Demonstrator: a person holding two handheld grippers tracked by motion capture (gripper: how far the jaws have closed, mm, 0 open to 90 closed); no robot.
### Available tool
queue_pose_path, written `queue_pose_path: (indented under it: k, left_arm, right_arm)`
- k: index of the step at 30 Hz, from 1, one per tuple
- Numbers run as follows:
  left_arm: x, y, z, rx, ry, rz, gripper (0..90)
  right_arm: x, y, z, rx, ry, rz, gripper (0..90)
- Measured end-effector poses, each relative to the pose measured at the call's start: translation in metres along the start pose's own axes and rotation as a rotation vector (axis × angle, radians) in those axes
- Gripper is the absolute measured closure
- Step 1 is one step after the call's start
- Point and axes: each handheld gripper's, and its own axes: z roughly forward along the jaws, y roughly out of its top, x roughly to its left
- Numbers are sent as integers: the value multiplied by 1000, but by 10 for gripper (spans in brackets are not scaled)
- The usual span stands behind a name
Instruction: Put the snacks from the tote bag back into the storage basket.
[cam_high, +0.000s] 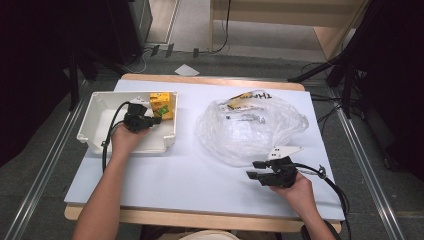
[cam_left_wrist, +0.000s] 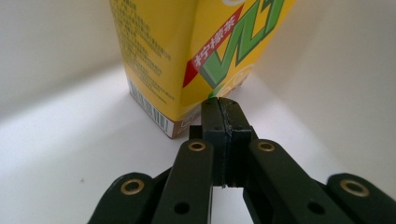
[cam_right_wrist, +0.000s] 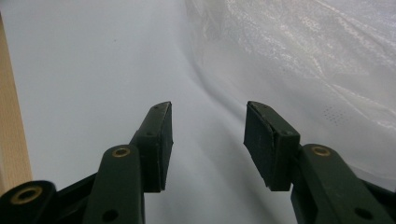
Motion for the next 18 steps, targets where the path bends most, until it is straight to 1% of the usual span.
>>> queue_pose_path:
  k: [1, 5, 9, 10, 12, 15, 16, 18]
  left_arm:
    - [0, 0, 1, 0, -4, -7, 900]
    - [0, 1, 2, 7, 7, -7, 900]
    - [3, 3, 5, -4, 2, -32, 900]
    - [3, 3, 5, -3, -7, -32, 900]
    - [2, 3, 6, 0, -7, -25, 900]
    - [1, 4, 3, -13, -21, -28, 900]
    - [1, 5, 3, -14, -26, -22, 900]
    - [-1, 5, 2, -10, -26, -21, 900]
  right_arm:
    - [0, 0, 0, 0, 0, 0, 532]
    - [0, 0, 0, 4, 0, 4, 533]
    - [0, 0, 0, 1, 0, 0, 535]
    - [0, 0, 0, 1, 0, 1, 535]
    - [0, 0, 0, 1, 1, -1, 536]
    - [0, 0, 0, 1, 0, 0, 536]
    - [0, 0, 0, 1, 0, 0, 536]
    - [0, 0, 0, 7, 2, 5, 536]
